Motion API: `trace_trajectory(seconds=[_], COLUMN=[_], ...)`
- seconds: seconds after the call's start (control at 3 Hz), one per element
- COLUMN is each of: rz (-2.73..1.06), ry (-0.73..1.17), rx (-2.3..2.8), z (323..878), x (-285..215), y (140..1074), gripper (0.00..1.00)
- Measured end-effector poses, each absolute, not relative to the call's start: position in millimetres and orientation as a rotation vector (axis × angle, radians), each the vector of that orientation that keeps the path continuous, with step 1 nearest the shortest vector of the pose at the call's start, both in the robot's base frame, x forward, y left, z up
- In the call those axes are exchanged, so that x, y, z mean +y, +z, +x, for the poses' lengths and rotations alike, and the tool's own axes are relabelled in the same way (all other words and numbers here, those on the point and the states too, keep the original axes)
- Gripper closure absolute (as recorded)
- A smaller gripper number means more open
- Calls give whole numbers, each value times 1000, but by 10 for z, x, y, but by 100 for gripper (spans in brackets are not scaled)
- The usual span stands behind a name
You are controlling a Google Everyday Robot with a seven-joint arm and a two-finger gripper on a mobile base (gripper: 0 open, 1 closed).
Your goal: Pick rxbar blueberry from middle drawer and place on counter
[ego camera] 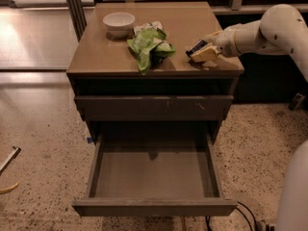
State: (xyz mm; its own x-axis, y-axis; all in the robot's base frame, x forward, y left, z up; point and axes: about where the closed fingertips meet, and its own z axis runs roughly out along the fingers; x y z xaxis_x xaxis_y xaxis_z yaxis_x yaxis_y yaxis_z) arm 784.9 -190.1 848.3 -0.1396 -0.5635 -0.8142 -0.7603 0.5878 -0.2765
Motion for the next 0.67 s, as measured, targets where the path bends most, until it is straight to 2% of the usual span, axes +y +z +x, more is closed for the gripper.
trace_trajectory(seconds=[0.67], rz=[-1078], ry=[248], rx=[1821], z=[7849], x=[-1900], y=[8483], gripper=[12])
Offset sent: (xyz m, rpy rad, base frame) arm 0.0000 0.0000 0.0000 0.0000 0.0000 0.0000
